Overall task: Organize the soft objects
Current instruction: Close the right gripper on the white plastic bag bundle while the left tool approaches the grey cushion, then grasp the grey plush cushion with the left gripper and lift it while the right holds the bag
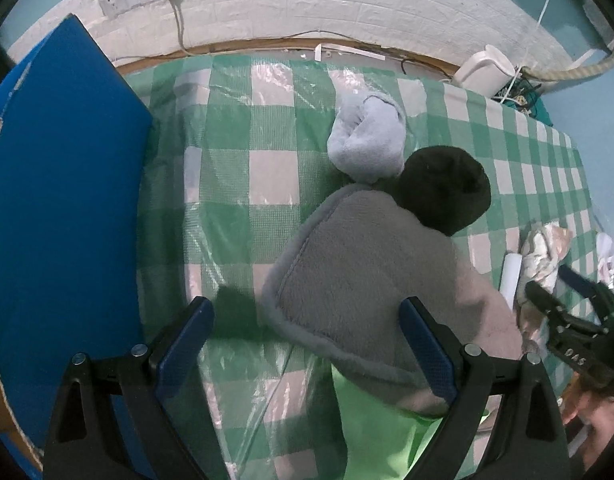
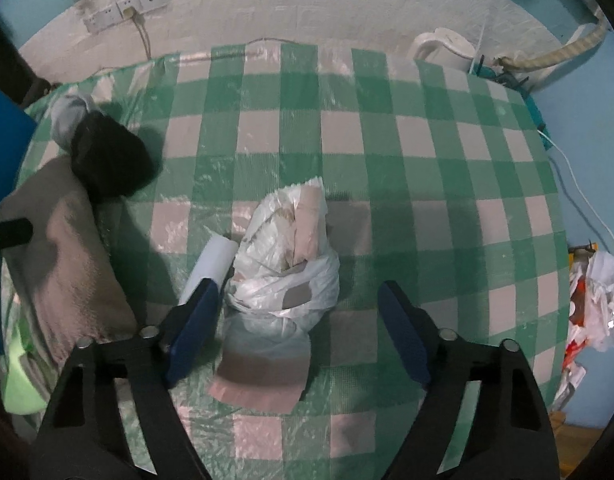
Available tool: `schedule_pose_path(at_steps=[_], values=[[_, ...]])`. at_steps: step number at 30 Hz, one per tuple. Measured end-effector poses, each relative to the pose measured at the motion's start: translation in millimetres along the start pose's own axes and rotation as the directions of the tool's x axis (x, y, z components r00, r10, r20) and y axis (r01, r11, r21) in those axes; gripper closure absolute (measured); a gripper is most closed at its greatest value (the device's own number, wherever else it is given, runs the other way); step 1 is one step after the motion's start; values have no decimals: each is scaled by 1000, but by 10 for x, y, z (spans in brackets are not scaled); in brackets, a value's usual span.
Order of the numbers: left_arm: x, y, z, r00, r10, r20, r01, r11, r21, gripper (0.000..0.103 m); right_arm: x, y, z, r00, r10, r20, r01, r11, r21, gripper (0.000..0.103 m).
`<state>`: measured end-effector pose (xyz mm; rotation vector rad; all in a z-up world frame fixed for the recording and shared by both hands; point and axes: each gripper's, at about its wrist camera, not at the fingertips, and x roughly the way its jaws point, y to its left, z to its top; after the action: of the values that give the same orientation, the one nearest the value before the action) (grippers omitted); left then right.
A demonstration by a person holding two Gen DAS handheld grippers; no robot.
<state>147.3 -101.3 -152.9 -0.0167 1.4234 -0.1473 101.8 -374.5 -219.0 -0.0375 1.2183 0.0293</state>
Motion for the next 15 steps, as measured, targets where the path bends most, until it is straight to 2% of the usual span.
schedule_pose_path(at_steps=[2, 4, 5, 10, 12, 15], values=[[8, 14, 10, 1000, -17, 0, 17, 1000, -11, 8, 30, 11, -3, 1000, 22, -3, -22, 1000, 2, 31], [17, 23, 39, 999, -37, 1, 37, 999, -22, 8, 45, 26, -19, 999, 41, -6, -41, 999, 1, 46], [19, 29, 54, 999, -49, 3, 49, 998, -27, 9, 49, 37, -25, 999, 42, -8, -42, 999, -2, 46], [9, 65, 69, 994, -107, -2, 107, 993, -52, 45, 8, 75, -43, 999, 32, 11, -32, 999, -24, 50], [-1, 51, 60, 991, -133, -1, 132, 990, -54, 51, -9, 94, -50, 999, 33, 13, -32, 999, -32, 50], [-71, -11, 54, 991, -127, 33, 128, 991, -28, 66, -20, 103, -64, 999, 32, 17, -31, 999, -37, 51]])
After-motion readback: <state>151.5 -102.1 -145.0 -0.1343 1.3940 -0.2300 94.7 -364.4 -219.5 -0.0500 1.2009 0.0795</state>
